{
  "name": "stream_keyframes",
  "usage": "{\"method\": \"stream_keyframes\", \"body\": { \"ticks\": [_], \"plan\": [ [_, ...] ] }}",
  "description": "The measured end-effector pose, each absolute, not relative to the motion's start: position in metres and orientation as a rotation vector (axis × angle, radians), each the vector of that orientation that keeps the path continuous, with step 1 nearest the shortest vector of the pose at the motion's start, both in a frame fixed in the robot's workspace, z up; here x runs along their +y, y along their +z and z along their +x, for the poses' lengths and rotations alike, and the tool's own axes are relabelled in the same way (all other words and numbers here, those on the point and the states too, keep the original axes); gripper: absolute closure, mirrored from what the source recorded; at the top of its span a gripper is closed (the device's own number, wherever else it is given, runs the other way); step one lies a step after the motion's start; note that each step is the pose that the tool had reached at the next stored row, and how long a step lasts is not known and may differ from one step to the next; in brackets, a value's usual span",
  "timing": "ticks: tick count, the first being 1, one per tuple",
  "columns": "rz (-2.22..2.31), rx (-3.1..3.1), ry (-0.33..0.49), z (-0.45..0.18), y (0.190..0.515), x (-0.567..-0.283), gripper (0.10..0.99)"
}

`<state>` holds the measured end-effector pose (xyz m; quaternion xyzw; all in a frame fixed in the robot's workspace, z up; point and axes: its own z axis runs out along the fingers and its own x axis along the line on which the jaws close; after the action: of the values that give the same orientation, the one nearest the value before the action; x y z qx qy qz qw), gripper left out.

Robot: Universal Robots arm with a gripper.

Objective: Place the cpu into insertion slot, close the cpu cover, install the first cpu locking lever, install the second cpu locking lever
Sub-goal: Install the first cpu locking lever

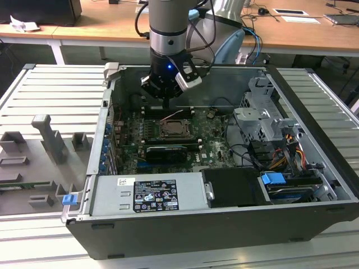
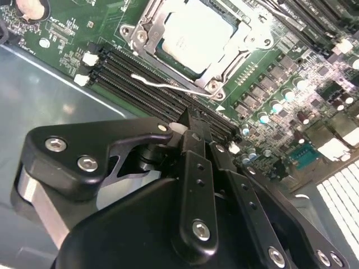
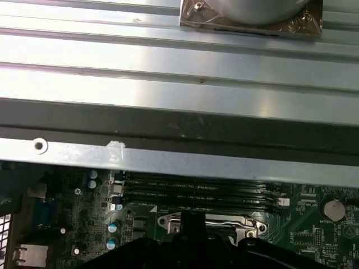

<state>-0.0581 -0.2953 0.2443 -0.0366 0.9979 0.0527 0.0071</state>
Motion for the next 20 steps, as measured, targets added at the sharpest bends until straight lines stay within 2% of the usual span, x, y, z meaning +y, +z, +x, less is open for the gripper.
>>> {"method": "stream_keyframes", "body": {
  "ticks": [20],
  "plan": [
    [-0.105, 3.119, 0.164, -0.040, 0.221, -0.290, 0.980]
  ]
}}
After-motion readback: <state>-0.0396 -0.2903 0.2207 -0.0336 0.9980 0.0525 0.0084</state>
